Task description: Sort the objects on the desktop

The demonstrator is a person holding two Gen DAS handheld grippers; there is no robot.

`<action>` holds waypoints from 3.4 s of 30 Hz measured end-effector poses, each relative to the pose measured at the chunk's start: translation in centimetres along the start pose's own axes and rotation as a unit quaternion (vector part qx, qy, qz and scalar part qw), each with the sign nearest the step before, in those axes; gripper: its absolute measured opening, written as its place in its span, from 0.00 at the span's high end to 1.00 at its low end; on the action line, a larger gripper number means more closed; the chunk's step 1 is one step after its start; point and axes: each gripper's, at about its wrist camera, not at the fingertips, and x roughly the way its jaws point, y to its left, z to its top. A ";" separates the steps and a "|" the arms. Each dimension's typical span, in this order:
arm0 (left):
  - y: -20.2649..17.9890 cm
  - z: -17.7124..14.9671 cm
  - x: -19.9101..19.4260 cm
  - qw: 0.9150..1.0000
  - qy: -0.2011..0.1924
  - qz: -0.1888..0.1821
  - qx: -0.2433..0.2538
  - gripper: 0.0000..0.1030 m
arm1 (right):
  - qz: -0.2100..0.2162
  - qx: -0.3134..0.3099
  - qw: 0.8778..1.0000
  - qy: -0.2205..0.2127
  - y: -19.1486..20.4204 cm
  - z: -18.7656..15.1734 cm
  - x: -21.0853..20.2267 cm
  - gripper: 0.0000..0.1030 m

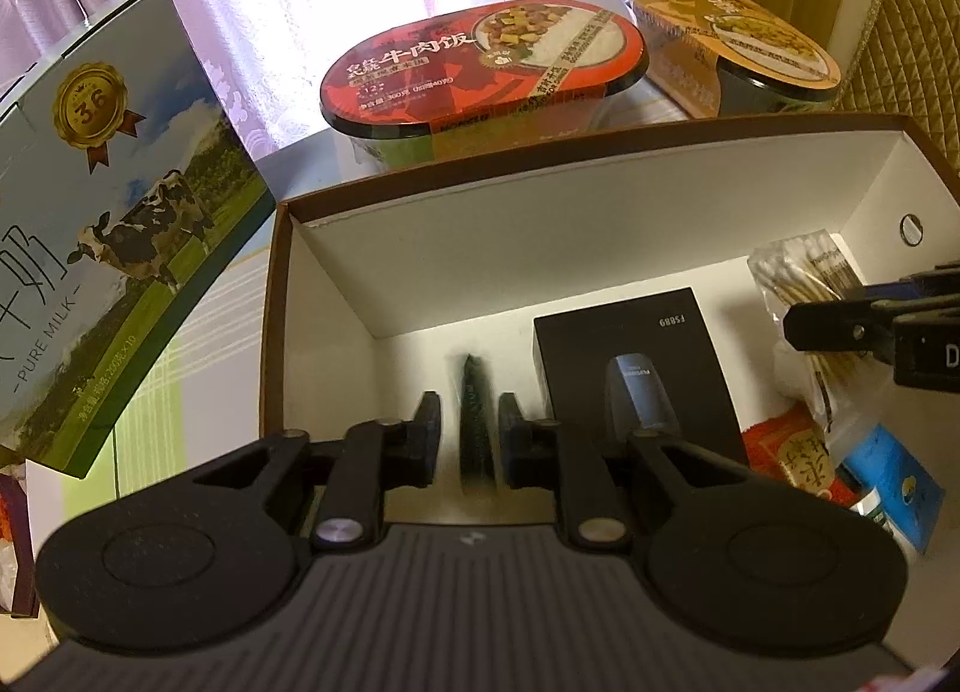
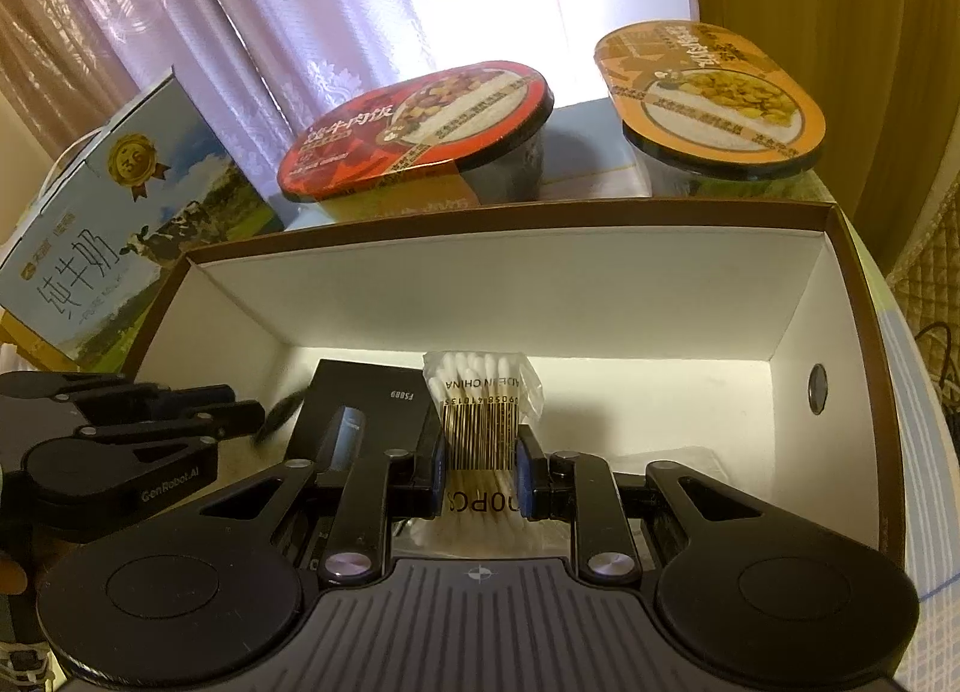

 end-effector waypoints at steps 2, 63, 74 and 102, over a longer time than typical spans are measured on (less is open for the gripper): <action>0.0 0.0 -0.1 1.000 -0.002 0.001 0.003 0.82 | 0.000 0.000 1.000 0.000 0.0 0.1 0.0 0.81; -1.5 -9.8 -18.5 0.991 -0.120 0.036 -0.054 0.01 | -0.066 -0.069 0.990 -0.099 5.1 -11.3 -15.7 0.02; -0.9 -13.3 -22.1 0.989 -0.117 0.025 -0.087 0.01 | -0.080 -0.074 0.987 -0.122 7.7 -14.4 -18.9 0.02; -1.1 -19.6 -26.6 0.990 -0.110 -0.020 -0.087 0.01 | -0.106 -0.082 0.980 -0.147 12.0 -20.6 -23.0 0.02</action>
